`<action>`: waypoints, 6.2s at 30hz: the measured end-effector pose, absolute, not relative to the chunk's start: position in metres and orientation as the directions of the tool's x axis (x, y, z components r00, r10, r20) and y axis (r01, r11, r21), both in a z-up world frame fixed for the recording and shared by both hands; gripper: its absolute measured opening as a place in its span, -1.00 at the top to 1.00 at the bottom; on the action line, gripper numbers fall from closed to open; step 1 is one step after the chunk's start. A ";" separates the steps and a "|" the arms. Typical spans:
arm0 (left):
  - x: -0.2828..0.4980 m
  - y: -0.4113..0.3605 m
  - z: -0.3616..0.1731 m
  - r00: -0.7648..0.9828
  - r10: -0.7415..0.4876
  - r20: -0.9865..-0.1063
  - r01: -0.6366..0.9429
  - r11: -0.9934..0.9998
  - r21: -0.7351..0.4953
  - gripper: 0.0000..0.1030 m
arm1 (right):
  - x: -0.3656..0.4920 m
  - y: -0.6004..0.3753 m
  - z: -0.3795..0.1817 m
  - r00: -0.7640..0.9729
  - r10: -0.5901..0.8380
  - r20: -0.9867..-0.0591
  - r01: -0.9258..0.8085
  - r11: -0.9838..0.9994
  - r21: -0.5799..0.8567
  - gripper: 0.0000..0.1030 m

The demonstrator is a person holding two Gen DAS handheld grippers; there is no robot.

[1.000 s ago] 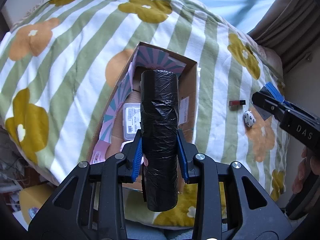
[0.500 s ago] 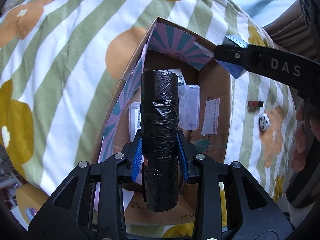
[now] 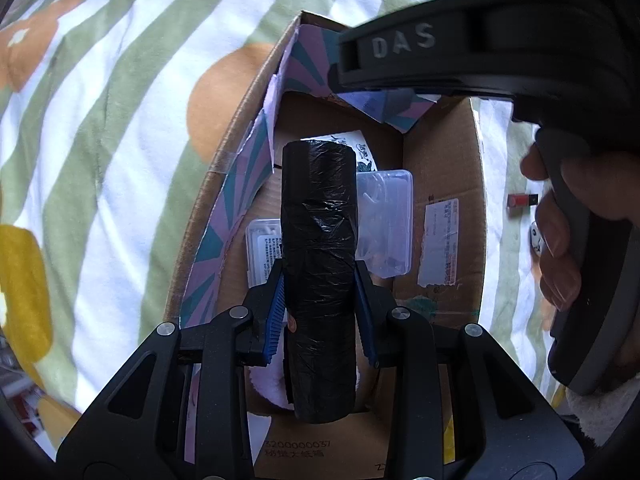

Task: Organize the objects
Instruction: 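Lower both items into the box and open both tools to release them, then move both open tools back toward the red lipstick and panda sock, then grasp the red lipstick with the left tool while the right tool grasps the panda sock, then carry the lipstick and panda sock with both tools over the cardboard box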

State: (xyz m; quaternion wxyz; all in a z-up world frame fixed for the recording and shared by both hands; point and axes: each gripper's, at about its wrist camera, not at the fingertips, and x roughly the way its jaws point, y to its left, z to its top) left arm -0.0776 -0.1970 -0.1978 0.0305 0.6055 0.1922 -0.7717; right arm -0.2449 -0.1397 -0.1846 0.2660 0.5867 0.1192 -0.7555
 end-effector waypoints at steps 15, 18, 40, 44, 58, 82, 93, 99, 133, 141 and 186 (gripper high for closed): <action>-0.085 -0.175 -0.209 -0.253 0.189 -0.949 0.220 -0.944 -0.247 -0.99 | -0.247 -0.139 -0.181 -0.139 -0.294 -0.946 0.581 -0.798 0.162 -0.68; -0.084 -0.174 -0.213 -0.259 0.195 -0.946 0.227 -0.940 -0.256 -0.99 | -0.243 -0.138 -0.181 -0.140 -0.280 -0.950 0.589 -0.795 0.148 -0.68; -0.043 -0.157 -0.135 -0.323 0.171 -0.931 0.180 -0.955 -0.238 -0.99 | -0.186 -0.085 -0.093 -0.235 -0.312 -0.921 0.552 -0.822 0.137 -0.98; -0.029 -0.150 -0.111 -0.340 0.154 -0.928 0.164 -0.962 -0.220 -0.99 | -0.166 -0.061 -0.074 -0.253 -0.323 -0.912 0.527 -0.836 0.150 -0.98; -0.012 -0.113 -0.053 -0.417 0.137 -0.898 0.081 -0.979 -0.187 -0.99 | -0.100 0.060 -0.028 -0.397 -0.225 -0.890 0.306 -0.947 0.104 -0.99; -0.033 -0.054 -0.038 -0.452 0.186 -0.872 -0.032 -0.981 -0.193 -0.99 | -0.051 0.171 -0.025 -0.475 -0.028 -0.880 -0.027 -0.999 0.046 -0.99; -0.074 -0.022 -0.042 -0.437 0.222 -0.872 -0.117 -0.975 -0.189 -0.99 | -0.060 0.198 -0.027 -0.499 0.008 -0.867 -0.062 -0.998 0.027 -0.98; -0.107 0.013 -0.055 -0.413 0.247 -0.876 -0.179 -0.966 -0.188 -0.98 | -0.074 0.219 -0.043 -0.497 0.027 -0.867 -0.091 -0.996 0.021 -0.99; -0.283 0.160 -0.248 -0.144 0.237 -0.961 0.177 -0.949 -0.261 -0.93 | -0.168 0.277 -0.231 -0.505 -0.114 -0.855 0.350 -0.933 -0.082 -0.74; -0.290 0.170 -0.272 -0.122 0.202 -0.972 0.224 -0.948 -0.225 -0.83 | -0.180 0.271 -0.258 -0.467 -0.152 -0.871 0.409 -0.911 -0.061 -0.47; -0.203 0.093 -0.122 -0.364 0.217 -0.906 0.009 -0.972 -0.236 -0.61 | -0.149 0.257 -0.108 -0.506 -0.070 -0.860 0.148 -0.989 -0.006 0.31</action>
